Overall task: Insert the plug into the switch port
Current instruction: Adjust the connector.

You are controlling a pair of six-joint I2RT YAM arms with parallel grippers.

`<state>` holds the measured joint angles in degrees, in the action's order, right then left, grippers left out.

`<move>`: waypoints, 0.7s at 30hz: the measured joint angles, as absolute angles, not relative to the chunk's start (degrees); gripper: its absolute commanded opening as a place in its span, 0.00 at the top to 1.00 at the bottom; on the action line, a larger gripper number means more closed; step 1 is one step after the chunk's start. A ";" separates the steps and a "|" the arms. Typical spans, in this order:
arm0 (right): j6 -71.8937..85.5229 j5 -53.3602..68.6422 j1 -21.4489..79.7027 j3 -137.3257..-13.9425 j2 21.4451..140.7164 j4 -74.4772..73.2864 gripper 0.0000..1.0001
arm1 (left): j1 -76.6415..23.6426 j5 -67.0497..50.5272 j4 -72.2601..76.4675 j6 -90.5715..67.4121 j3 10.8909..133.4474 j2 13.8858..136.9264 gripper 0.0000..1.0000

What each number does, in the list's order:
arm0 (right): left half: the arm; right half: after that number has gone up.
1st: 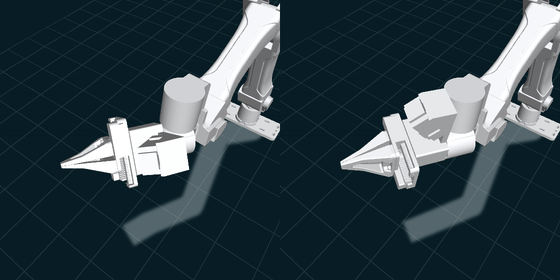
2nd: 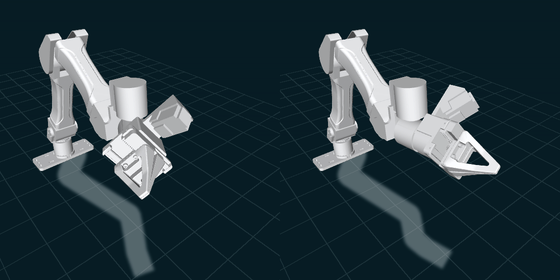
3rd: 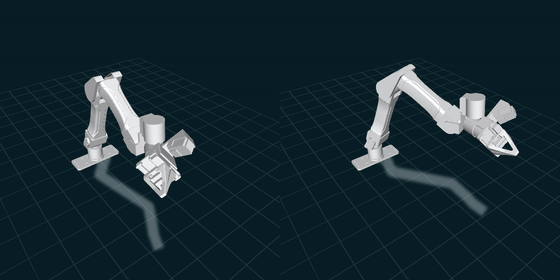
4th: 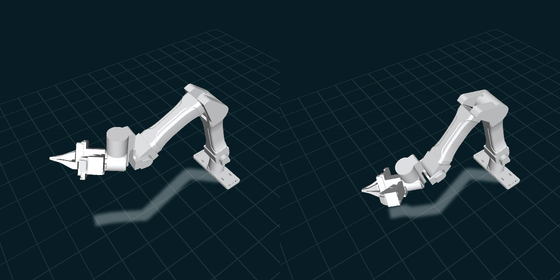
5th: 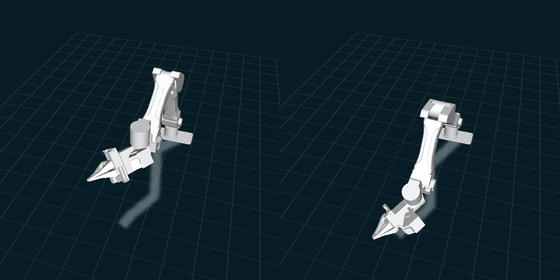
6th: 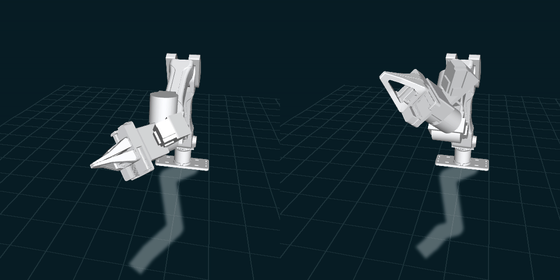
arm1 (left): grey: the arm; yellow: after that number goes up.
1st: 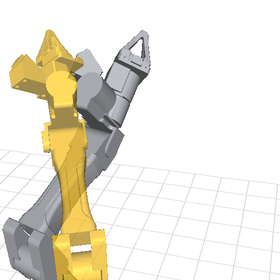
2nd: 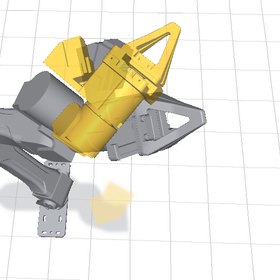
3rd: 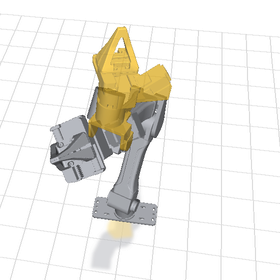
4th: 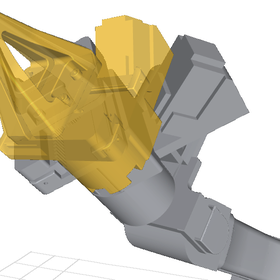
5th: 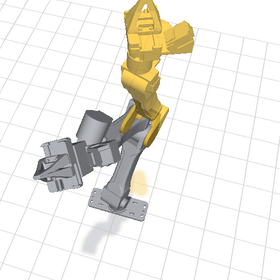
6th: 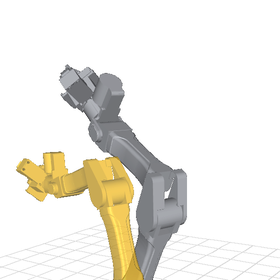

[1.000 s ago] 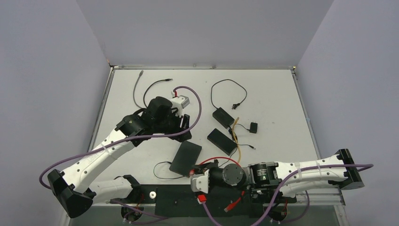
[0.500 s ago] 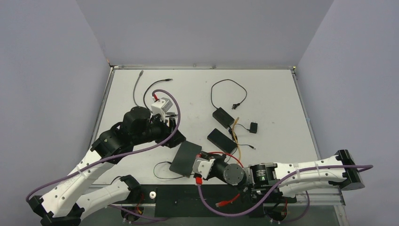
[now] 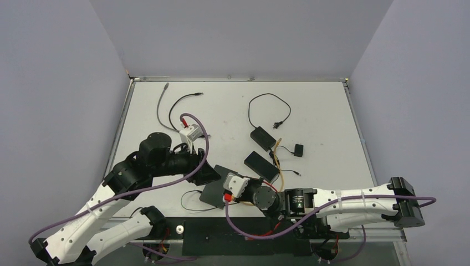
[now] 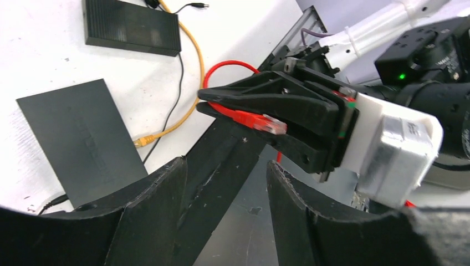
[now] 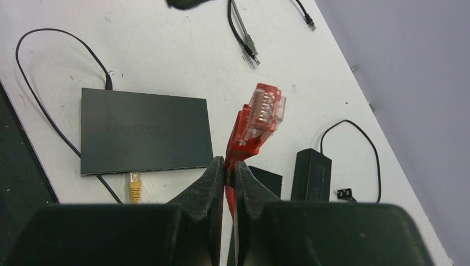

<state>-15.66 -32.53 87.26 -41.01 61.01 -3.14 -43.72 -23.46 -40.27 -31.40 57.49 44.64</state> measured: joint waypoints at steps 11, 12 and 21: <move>-11.35 -26.92 83.99 -44.07 64.01 -3.22 1.00 | -43.72 -28.62 -37.52 -32.67 55.27 44.03 0.48; -11.20 -26.52 83.96 -44.29 64.34 -3.25 1.00 | -43.72 -28.82 -37.36 -32.67 55.16 44.25 0.48; -10.79 -23.66 83.92 -45.87 66.87 -3.51 1.00 | -43.72 -29.19 -36.60 -32.60 55.11 45.36 0.48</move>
